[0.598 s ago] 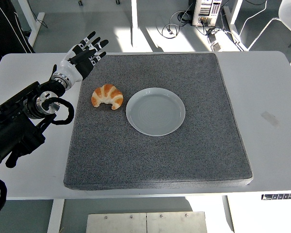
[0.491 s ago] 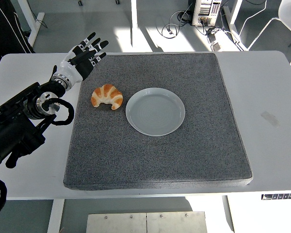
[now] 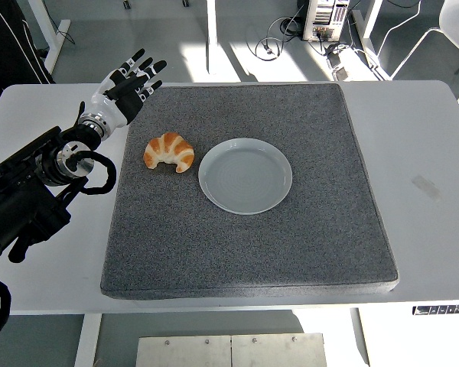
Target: Place the bread on the plate
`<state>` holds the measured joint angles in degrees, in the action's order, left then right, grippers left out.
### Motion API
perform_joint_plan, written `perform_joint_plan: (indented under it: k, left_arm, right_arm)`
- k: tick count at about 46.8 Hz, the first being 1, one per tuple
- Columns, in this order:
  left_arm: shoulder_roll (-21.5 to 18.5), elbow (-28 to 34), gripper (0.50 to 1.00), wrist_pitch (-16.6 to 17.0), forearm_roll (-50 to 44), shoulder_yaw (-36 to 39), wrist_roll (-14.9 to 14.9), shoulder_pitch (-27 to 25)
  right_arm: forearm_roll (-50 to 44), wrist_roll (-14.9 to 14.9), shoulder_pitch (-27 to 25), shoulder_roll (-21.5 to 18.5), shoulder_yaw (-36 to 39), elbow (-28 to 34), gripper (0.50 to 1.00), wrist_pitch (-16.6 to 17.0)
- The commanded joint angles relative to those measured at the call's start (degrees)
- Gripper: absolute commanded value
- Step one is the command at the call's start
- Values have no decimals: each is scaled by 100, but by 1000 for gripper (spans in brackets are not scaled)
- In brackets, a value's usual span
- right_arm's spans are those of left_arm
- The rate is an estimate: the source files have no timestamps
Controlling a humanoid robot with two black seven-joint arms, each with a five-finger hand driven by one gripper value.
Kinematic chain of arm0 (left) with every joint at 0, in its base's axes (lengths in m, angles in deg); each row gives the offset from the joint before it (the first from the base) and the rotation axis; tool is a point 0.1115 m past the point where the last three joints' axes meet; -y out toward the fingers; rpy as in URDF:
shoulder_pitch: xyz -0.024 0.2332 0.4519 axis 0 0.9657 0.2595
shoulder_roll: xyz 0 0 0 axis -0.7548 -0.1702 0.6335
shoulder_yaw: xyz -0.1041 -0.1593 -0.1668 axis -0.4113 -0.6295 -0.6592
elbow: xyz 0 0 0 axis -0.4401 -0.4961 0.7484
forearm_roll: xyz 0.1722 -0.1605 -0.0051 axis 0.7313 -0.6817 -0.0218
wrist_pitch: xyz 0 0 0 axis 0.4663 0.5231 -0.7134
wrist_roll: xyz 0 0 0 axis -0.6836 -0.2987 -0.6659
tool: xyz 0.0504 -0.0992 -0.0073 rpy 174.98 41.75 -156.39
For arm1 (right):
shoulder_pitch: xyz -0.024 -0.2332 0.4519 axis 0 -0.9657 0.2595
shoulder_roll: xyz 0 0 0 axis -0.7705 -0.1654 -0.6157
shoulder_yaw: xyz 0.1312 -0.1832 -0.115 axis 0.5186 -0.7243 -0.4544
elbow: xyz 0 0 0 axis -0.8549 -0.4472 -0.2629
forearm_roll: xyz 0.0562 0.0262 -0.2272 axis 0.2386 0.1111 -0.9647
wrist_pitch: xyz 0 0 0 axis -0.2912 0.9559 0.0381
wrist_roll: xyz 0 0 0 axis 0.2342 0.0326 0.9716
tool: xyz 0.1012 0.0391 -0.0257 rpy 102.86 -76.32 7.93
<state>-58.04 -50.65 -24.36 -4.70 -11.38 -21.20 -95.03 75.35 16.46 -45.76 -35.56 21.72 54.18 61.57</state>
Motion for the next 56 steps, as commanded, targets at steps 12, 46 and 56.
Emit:
perform_joint_plan:
  k: [12, 46, 56]
  left_arm:
    - [-86, 14, 983, 35, 78, 62, -2, -72]
    - [-1219, 972, 983, 316, 1861, 3365, -11, -1548]
    - [-1361, 1008, 983, 316, 3909, 3701, -37, -2014]
  right_arm:
    - [0, 0, 0, 0, 0, 0, 1000, 0]
    - [0, 0, 0, 0, 0, 0, 1000, 0]
    - [0, 0, 0, 0, -9, 0, 1000, 0]
